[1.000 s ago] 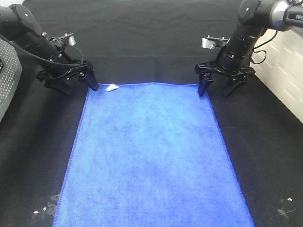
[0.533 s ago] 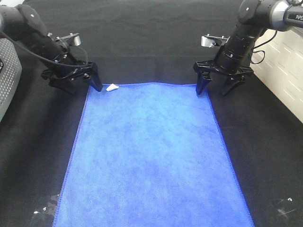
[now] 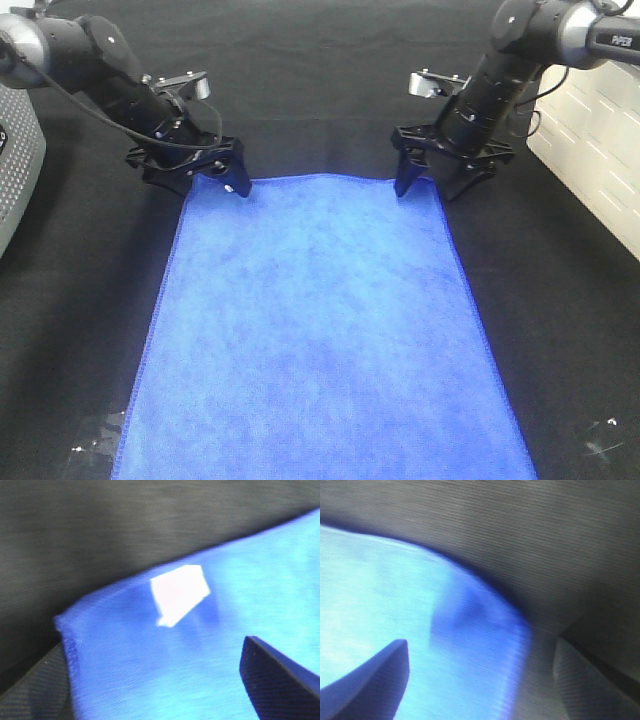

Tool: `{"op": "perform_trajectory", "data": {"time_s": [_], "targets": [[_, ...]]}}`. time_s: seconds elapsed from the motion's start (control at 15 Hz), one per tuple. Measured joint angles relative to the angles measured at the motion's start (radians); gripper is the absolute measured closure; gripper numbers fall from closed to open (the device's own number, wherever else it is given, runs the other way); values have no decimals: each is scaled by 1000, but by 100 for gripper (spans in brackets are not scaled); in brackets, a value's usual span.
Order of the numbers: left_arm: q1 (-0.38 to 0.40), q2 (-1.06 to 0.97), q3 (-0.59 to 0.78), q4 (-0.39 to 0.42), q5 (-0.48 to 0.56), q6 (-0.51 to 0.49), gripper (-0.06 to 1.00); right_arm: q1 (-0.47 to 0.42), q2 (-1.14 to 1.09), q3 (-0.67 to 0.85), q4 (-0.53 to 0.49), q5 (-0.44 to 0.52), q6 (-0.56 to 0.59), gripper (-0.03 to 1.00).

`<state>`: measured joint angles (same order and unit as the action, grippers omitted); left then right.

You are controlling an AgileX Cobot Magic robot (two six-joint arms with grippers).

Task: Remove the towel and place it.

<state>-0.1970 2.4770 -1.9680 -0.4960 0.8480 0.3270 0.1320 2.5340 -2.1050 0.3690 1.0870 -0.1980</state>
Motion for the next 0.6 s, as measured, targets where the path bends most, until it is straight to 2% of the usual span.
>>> {"op": "perform_trajectory", "data": {"time_s": [0.4,0.47,0.6], "targets": [[-52,3,0,-25,-1,2,14,50,4,0,32,-44,-25,21],[-52,4,0,-21,-3,2,17,50,4,0,29,-45,-25,23],[-52,7,0,-1,-8,2,27,50,7,0,29,-53,-26,34]]}}
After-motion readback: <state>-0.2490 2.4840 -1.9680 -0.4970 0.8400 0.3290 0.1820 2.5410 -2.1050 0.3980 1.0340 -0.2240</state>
